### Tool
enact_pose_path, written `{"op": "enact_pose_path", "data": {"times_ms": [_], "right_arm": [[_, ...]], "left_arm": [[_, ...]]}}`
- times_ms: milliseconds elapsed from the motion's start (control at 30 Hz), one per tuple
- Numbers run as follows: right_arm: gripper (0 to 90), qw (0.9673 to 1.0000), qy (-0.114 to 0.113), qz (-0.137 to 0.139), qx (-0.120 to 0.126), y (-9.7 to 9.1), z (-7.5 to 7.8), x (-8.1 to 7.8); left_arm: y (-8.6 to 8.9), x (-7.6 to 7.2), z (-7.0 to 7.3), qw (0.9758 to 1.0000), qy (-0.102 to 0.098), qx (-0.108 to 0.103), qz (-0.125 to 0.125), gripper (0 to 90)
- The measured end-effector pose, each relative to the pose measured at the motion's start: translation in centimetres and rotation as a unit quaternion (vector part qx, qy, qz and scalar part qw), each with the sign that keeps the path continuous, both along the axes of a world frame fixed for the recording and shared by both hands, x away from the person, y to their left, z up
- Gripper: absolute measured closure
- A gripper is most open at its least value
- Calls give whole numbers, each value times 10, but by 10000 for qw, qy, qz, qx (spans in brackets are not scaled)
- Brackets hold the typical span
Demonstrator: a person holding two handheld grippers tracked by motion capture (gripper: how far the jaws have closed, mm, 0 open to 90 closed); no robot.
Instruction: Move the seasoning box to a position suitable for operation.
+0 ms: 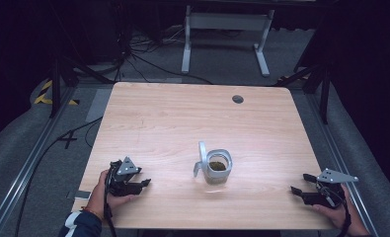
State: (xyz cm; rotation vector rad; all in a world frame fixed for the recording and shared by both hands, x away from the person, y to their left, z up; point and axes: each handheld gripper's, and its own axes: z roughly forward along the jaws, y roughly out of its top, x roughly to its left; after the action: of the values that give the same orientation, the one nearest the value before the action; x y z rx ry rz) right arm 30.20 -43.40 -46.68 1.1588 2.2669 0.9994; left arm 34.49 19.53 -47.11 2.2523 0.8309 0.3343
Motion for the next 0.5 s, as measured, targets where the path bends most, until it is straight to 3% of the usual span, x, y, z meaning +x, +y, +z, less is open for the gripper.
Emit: {"op": "enact_pose_path", "data": {"times_ms": [67, 233, 500], "right_arm": [[241, 10000, 0, -1, -2, 0, 0, 0], [241, 10000, 0, 0, -1, 0, 0, 0], [241, 10000, 0, 0, -1, 0, 0, 0]], "left_arm": [[-1, 0, 3, 9999, -46, 123, -44, 614], [-3, -2, 13, 9993, -228, 169, -252, 864], [-11, -5, 33, 9981, -509, -130, -308, 899]]}}
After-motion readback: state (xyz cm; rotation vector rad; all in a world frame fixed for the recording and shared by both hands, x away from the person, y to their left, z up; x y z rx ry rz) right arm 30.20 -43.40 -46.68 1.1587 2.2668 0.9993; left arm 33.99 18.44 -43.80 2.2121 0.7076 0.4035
